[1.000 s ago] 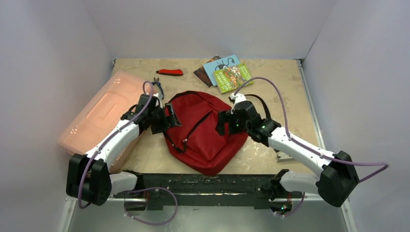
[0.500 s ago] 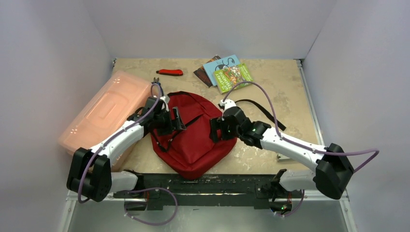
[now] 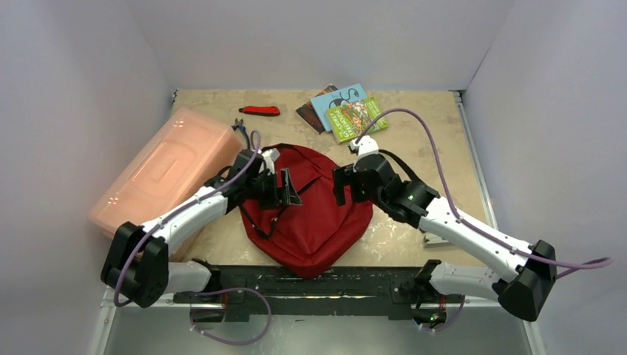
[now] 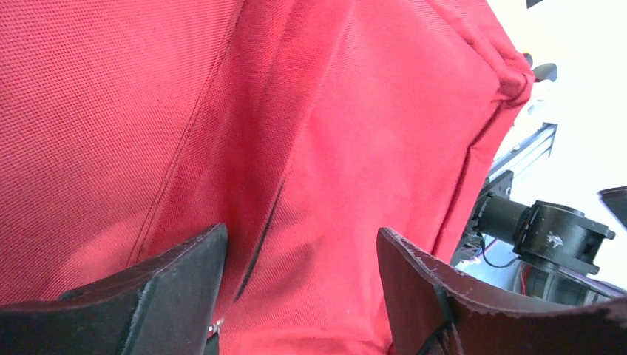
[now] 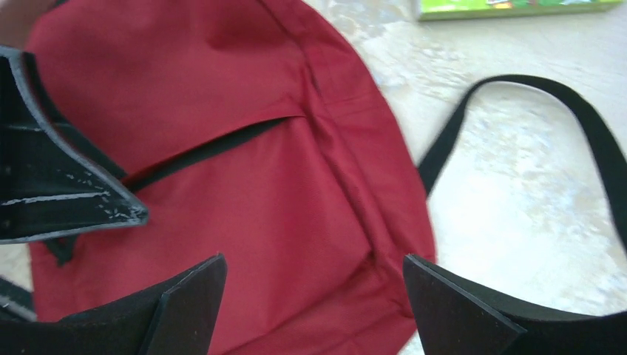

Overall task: Pack the student bag
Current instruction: Adjust the student bag at the center of the board, then unzip the student bag at the center of the board.

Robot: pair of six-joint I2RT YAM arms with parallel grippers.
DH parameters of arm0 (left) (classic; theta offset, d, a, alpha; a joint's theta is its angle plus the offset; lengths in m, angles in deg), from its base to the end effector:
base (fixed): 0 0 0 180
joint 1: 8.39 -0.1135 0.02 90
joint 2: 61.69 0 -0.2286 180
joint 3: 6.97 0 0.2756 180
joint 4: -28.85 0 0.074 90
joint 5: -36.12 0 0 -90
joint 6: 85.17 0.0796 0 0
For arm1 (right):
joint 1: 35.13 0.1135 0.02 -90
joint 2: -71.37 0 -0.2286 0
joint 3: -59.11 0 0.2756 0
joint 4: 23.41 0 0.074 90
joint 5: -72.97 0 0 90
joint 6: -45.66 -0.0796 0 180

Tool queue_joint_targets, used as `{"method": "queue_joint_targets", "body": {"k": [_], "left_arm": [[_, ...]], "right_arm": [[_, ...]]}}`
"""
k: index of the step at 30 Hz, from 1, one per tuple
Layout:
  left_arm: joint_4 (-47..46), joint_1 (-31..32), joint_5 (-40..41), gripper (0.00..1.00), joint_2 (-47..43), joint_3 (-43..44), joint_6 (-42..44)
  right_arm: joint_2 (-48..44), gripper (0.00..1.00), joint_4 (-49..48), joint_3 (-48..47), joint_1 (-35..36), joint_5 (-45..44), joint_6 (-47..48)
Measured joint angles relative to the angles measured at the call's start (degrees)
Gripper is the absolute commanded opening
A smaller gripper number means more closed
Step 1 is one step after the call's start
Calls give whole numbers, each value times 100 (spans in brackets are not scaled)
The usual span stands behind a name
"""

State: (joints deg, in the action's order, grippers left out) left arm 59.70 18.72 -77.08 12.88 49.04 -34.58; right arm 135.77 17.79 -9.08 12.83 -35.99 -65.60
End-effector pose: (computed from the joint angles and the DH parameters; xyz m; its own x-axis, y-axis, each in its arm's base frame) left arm 0.2672 -0.1720 0.1344 -0.9330 -0.1779 -0.3128 0.0708 0.7616 -0.6442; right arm 0.2300 0.2165 0.2472 -0.5712 -0.1213 -0.8118 -0.3460 0.9324 0.1041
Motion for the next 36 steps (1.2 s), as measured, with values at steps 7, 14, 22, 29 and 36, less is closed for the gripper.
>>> {"method": "queue_joint_targets", "body": {"k": [7, 14, 22, 29, 36], "left_arm": [[750, 7, 354, 91, -942, 328, 214], [2153, 2, 2341, 90, -2817, 448, 247], [2885, 2, 3296, 90, -4092, -258, -570], [3016, 2, 3272, 90, -3906, -372, -756], [2953, 2, 3187, 91, -4011, -400, -800]], "right_arm": [[855, 69, -890, -149, 597, 866, -63], [2074, 66, -1943, -402, 1241, 1561, -942], [2247, 69, -4376, 612, 2308, 1379, 1005], [2159, 77, -5936, 1893, 2295, 1425, 4741], [2474, 72, -6387, 1768, 2310, 1696, 6905]]}}
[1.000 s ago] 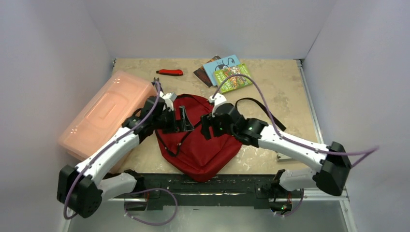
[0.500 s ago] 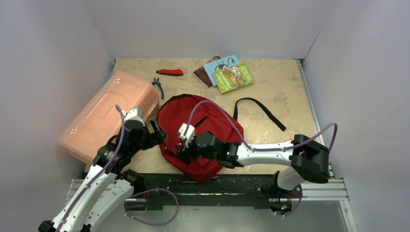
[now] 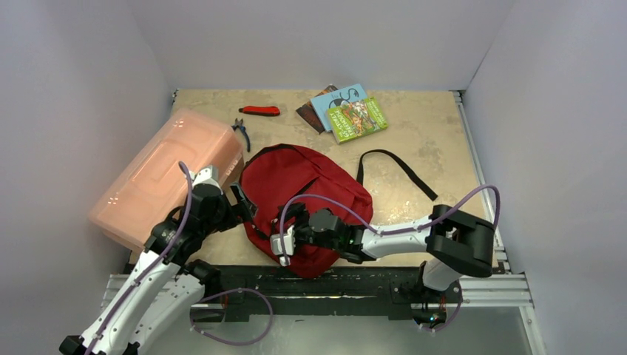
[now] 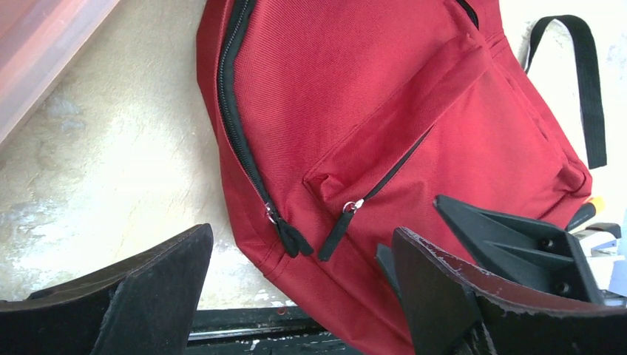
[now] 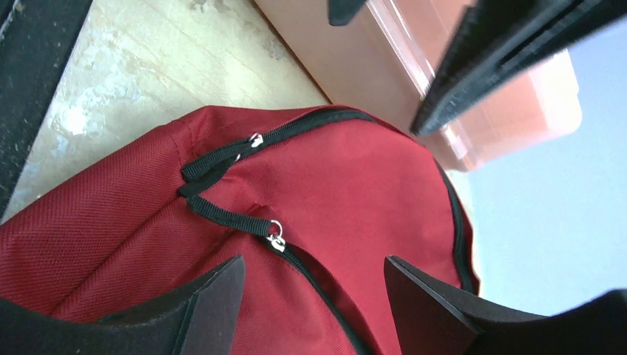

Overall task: Pack the student bag
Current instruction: Unzip the student bag at the center of the board.

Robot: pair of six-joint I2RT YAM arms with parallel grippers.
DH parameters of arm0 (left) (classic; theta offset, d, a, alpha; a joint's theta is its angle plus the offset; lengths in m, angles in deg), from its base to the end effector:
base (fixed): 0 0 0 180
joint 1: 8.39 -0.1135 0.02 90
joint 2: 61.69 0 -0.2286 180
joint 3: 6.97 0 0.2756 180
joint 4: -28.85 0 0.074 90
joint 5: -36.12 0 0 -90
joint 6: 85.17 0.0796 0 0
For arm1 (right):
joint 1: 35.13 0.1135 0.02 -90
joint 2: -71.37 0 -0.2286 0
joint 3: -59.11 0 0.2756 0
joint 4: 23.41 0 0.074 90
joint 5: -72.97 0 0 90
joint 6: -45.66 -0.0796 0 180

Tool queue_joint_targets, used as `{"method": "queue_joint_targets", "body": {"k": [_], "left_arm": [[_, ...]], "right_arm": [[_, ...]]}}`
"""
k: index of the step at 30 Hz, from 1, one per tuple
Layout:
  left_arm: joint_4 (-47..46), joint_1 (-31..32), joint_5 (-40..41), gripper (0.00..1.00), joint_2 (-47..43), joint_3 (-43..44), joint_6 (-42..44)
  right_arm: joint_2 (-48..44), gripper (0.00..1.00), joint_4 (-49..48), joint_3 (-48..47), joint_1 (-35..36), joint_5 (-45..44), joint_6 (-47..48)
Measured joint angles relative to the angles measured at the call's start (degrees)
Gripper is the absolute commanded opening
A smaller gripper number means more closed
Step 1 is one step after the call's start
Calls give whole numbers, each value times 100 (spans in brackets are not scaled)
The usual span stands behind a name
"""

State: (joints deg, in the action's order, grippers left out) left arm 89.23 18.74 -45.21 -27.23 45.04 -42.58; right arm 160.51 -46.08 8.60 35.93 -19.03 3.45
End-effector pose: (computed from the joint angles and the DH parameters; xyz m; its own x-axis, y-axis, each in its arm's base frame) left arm 0.1890 -0.0834 0.2221 -0.6689 -0.4750 -0.5718 -0.2069 0.8578 -0.4706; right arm 0.1258 0.3581 0.1278 0.6321 -0.4385 -0.6388 -0.6939 0.0466 -0.7186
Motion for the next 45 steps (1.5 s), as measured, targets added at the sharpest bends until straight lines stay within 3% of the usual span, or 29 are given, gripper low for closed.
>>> {"method": "queue_joint_targets", "body": {"k": [9, 21, 27, 29, 35, 40, 45], "left_arm": [[-63, 0, -260, 91, -133, -140, -46], [-63, 0, -319, 91, -190, -142, -59], [-63, 0, -339, 91, -153, -142, -59], [-63, 0, -339, 91, -149, -142, -59], [-63, 0, -334, 89, -168, -155, -59], [-63, 0, -317, 89, -179, -192, -61], [-208, 0, -317, 85, -133, -404, -122]], "right_arm": [[426, 70, 341, -413, 125, 72, 1493], [970, 65, 822, -682, 542, -26, 2151], [1390, 61, 216, -686, 603, -566, 2435], [1648, 53, -186, -686, 619, -839, 2542], [2087, 1, -1014, -686, 643, -1373, 2557], [1683, 0, -444, -879, 577, -1165, 1631], [702, 0, 197, -997, 269, -424, 7]]}}
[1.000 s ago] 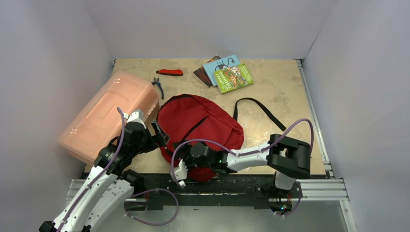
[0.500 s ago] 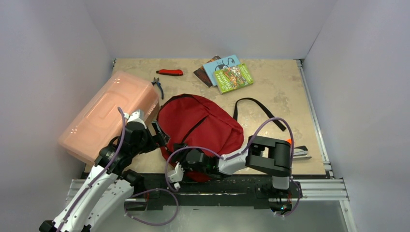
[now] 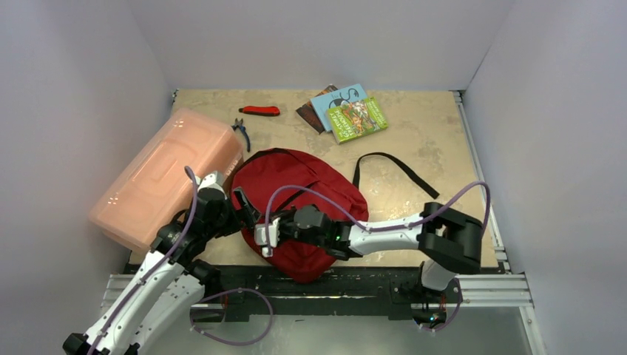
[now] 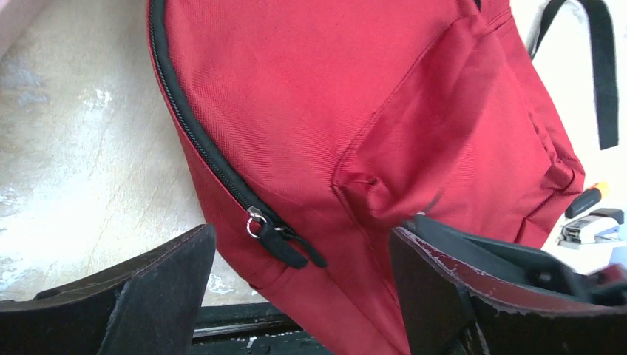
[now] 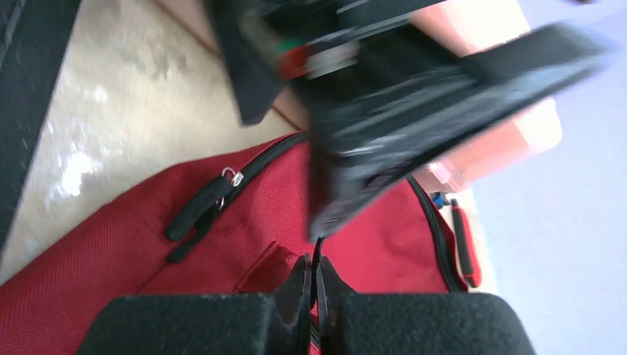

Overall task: Pack the student bag
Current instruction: Unzip the student bag at the center of the board.

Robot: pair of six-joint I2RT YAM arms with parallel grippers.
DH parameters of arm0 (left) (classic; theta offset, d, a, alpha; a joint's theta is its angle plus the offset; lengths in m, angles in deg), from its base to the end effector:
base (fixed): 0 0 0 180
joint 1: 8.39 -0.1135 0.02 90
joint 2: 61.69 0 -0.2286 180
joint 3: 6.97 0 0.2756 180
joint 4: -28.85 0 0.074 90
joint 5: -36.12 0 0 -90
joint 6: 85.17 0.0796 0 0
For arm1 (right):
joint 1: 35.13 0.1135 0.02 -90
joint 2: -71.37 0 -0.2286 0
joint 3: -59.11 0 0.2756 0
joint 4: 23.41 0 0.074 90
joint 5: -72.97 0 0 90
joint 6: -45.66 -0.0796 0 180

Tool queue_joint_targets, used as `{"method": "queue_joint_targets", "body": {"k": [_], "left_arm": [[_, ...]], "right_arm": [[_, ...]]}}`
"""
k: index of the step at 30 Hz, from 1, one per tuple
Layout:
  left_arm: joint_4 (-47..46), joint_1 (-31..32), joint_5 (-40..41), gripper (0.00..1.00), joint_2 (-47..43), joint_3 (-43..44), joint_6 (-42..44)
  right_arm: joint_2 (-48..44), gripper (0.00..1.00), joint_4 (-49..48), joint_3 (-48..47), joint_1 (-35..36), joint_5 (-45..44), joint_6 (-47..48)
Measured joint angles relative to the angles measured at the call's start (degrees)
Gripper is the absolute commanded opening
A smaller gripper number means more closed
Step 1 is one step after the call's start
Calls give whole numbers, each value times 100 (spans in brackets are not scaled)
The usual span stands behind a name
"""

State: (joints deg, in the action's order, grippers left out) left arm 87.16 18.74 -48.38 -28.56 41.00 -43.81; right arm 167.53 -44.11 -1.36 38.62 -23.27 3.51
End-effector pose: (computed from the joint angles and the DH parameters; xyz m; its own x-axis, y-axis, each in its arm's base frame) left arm 0.1870 -0.0872 0.2036 -0.6988 -0.4814 -0.5290 -0.2005 0.8418 -0.5011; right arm 0.1248 0.3972 0.1404 0.6372 -0.4476 -0.6274 -0.6744 0.0702 -0.7350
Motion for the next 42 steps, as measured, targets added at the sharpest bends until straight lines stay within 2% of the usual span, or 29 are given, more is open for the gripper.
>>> {"method": "queue_joint_targets", "body": {"k": [3, 11, 19, 21, 24, 27, 30, 32, 36, 42], "left_arm": [[-118, 0, -44, 80, 85, -205, -87], [-614, -2, -468, 81, 188, -841, -562], [-1456, -2, -1071, 80, 509, -1366, -1040], [-1565, -2, -1106, 74, 546, -1405, -1082], [-1685, -2, -1108, 57, 662, -1405, -1071], [-1703, -2, -1003, 46, 907, -1405, -1021], [-1696, 0, -885, 25, 1185, -1405, -1010], [-1707, 0, -817, 0, 1309, -1405, -990], [-1746, 0, -671, 0, 1486, -1392, -1036], [-1803, 0, -503, 0, 1628, -1333, -1036]], "right_arm": [[-302, 0, 52, 0, -179, 299, -955], [-378, 0, 59, 2, -654, 765, -3176], [-459, 0, -153, 245, -872, 793, -4527], [-459, 0, -186, 249, -883, 791, -4782], [-461, 0, -295, 310, -896, 756, -5123], [-463, 0, -411, 341, -894, 728, -5351], [-481, 0, -446, 341, -896, 667, -5506], [-527, 0, -385, 341, -916, 518, -5670], [-619, 0, 26, 275, -1110, 426, -6205], [-800, 0, 496, 199, -1882, 839, -7416]]}}
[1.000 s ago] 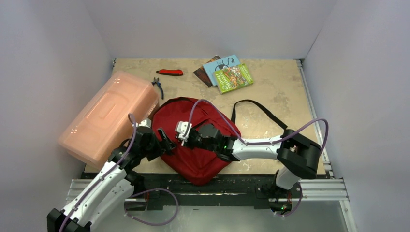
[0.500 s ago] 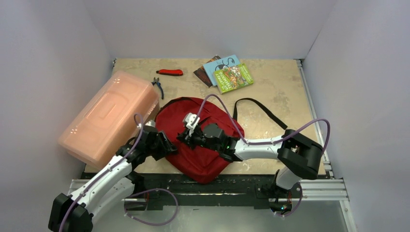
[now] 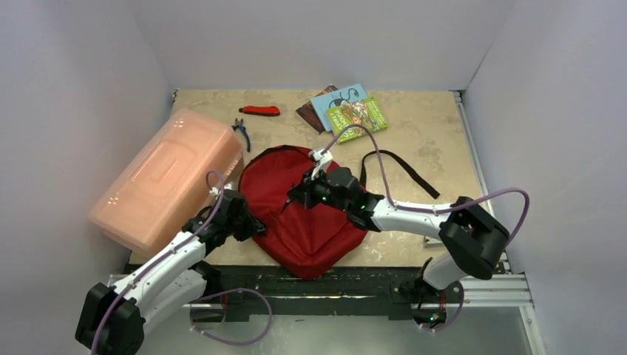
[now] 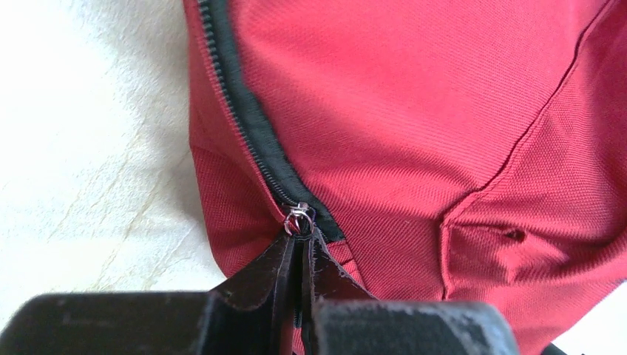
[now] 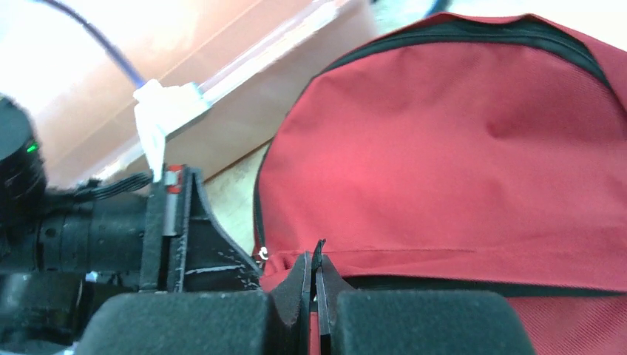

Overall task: Pack the student bag
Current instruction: Unzip the student bag at the center of the board.

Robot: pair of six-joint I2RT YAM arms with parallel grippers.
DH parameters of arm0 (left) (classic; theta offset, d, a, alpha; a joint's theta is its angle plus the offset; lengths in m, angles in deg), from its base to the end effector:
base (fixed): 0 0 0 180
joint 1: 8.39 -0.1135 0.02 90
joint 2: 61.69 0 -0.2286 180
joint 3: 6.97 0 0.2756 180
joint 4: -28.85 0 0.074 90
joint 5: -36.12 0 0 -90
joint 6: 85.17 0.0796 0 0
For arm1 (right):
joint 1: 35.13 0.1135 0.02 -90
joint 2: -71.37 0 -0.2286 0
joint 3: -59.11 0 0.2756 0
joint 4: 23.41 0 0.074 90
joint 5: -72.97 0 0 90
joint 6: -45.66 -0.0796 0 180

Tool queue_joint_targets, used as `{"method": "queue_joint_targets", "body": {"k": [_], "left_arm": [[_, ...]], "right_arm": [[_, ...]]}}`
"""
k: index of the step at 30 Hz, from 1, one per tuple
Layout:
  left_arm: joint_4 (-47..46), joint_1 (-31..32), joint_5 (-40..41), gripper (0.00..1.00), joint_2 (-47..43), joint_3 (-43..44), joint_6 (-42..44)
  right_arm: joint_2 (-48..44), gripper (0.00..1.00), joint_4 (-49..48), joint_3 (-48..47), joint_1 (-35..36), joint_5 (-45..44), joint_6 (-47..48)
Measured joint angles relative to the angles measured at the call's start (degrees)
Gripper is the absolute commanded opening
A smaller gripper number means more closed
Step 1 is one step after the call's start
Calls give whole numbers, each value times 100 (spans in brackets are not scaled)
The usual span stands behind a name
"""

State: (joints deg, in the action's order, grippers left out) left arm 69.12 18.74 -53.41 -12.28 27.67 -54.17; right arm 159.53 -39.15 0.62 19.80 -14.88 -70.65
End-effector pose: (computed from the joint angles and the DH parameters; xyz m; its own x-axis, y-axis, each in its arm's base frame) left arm 0.2012 -0.1024 0.0910 -0.7629 -0.5722 -0.3009 -0.3925 0.7798 -0.4877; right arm 0.2281 0.3300 0.1686 -0.4958 0.0647 -0.8660 -0.6906 0.5753 0.4383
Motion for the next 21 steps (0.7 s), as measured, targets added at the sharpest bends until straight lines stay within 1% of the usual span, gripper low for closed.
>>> {"method": "queue_joint_targets", "body": {"k": [3, 7, 10, 12, 17, 21], "left_arm": [[-83, 0, 44, 0, -118, 33, 0], [-138, 0, 142, 0, -295, 33, 2], [-4, 0, 245, 0, -354, 33, 13], [74, 0, 299, 0, -363, 33, 28], [396, 0, 450, 0, -564, 33, 160], [590, 0, 518, 0, -837, 33, 240]], "right_arm": [[-306, 0, 118, 227, -413, 101, -463], [-470, 0, 393, 258, -846, 39, -592], [-437, 0, 649, 199, -1167, -37, -481], [-330, 0, 957, -2, -1327, -153, -304], [-146, 0, 1414, -420, -1421, -542, 247], [-92, 0, 1631, -527, -1635, -815, 361]]}}
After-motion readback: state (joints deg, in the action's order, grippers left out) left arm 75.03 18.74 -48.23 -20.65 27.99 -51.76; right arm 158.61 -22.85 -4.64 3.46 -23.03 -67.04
